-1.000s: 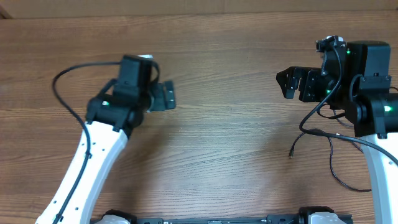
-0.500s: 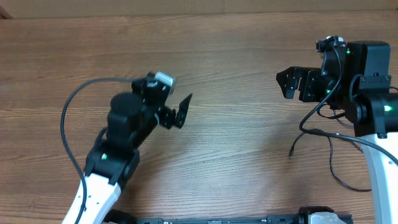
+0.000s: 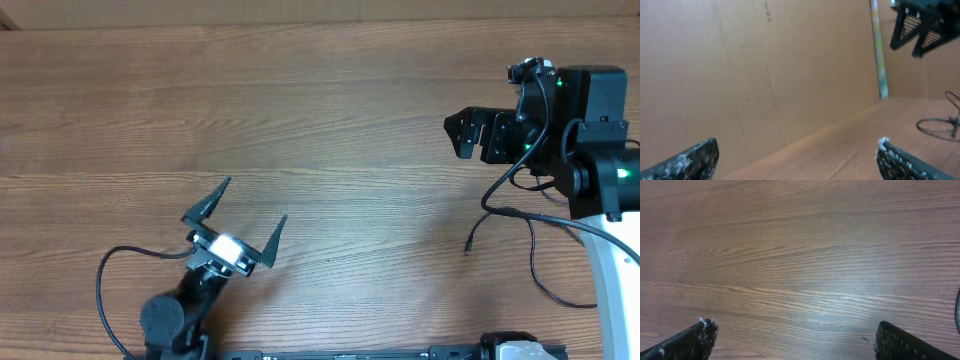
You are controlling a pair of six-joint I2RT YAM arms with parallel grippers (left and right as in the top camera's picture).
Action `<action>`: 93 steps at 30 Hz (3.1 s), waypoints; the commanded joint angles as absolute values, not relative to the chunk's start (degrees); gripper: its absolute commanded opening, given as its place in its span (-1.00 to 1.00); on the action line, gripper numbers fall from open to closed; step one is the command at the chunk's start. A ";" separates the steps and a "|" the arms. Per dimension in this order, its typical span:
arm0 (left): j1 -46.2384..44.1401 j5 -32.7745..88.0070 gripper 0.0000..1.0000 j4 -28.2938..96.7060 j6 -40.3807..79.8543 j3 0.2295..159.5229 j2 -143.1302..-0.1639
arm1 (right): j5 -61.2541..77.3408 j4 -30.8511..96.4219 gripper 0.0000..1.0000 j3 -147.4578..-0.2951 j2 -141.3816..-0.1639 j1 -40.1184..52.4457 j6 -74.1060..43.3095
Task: Untangle cables
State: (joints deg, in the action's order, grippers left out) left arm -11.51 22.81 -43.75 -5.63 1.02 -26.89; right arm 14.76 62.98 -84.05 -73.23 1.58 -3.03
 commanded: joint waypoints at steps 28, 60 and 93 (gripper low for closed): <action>-3.64 10.17 0.99 3.40 -2.57 0.27 -0.16 | 14.90 62.70 1.00 -84.40 -72.99 1.76 -3.25; -2.22 8.69 1.00 3.79 -2.09 0.27 -0.14 | 14.90 62.70 1.00 -84.40 -72.99 1.76 -3.25; -2.17 7.07 1.00 3.90 0.01 0.27 -0.21 | 14.90 62.70 1.00 -84.40 -72.99 1.76 -3.22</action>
